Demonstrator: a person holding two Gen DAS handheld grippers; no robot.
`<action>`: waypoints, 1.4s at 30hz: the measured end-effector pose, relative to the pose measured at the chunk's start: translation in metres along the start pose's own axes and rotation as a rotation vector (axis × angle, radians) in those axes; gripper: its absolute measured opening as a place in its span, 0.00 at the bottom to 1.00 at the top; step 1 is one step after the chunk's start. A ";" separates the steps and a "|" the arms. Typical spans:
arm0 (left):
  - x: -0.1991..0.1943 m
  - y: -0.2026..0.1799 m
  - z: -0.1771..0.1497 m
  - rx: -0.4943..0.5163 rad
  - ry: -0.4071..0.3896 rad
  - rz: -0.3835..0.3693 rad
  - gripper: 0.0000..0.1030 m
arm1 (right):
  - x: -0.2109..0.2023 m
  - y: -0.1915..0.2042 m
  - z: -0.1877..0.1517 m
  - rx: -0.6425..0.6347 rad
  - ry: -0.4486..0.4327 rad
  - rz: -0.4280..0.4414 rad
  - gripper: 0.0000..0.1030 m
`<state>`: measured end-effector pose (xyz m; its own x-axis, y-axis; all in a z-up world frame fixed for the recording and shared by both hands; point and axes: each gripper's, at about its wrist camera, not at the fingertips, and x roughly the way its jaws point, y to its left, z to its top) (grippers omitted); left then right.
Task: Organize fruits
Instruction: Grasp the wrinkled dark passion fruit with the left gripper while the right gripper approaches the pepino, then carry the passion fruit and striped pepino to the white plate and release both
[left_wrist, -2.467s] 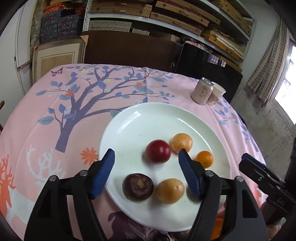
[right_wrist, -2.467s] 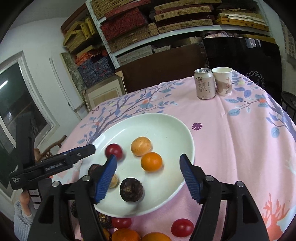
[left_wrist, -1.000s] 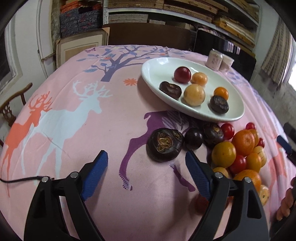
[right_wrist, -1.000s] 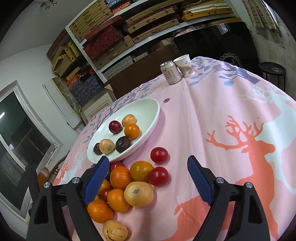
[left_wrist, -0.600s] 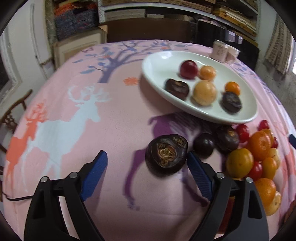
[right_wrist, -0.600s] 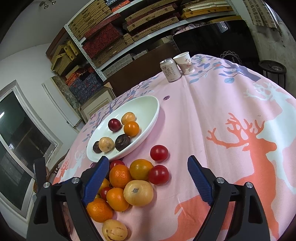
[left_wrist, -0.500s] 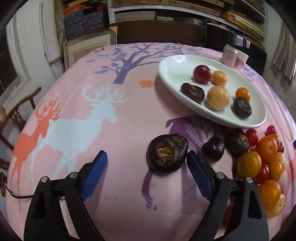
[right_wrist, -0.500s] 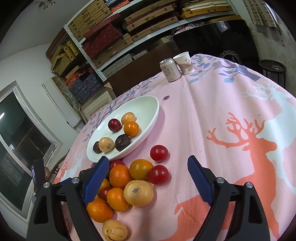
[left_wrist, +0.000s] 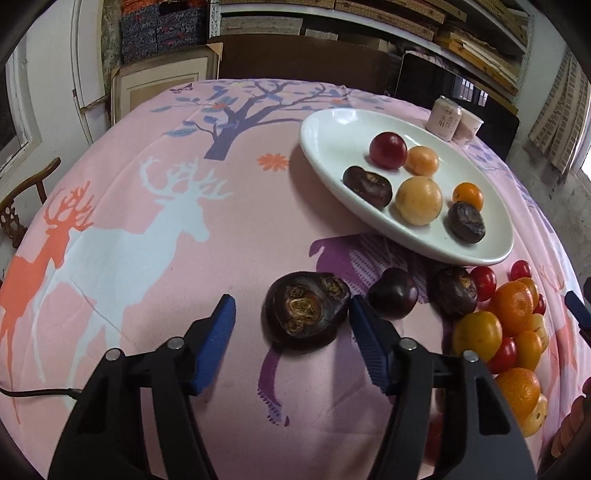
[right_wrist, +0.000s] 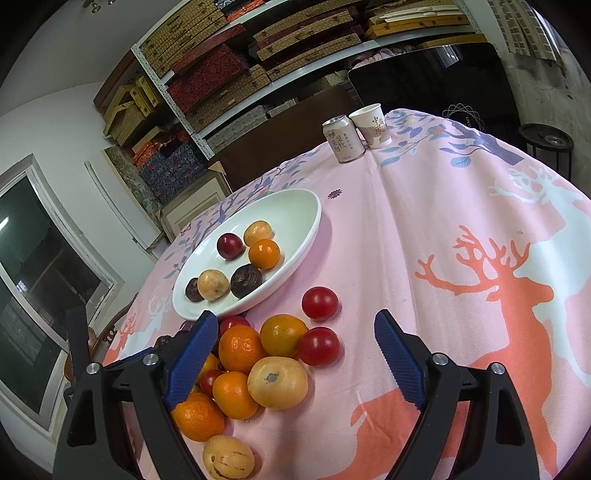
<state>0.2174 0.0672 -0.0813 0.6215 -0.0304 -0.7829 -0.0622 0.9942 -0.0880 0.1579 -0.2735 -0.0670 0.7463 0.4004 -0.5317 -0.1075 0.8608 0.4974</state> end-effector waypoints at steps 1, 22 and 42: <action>0.001 -0.001 0.000 0.006 0.002 0.004 0.60 | 0.000 0.000 0.000 -0.001 0.002 0.000 0.85; -0.003 0.000 -0.003 0.007 -0.002 -0.003 0.43 | -0.026 0.080 -0.088 -0.401 0.242 -0.041 0.70; -0.020 0.000 -0.012 0.008 -0.037 -0.040 0.43 | -0.024 0.072 -0.080 -0.346 0.247 -0.019 0.39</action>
<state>0.1955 0.0661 -0.0728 0.6516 -0.0660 -0.7557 -0.0309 0.9931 -0.1134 0.0800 -0.1961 -0.0732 0.5752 0.4102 -0.7077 -0.3410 0.9067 0.2484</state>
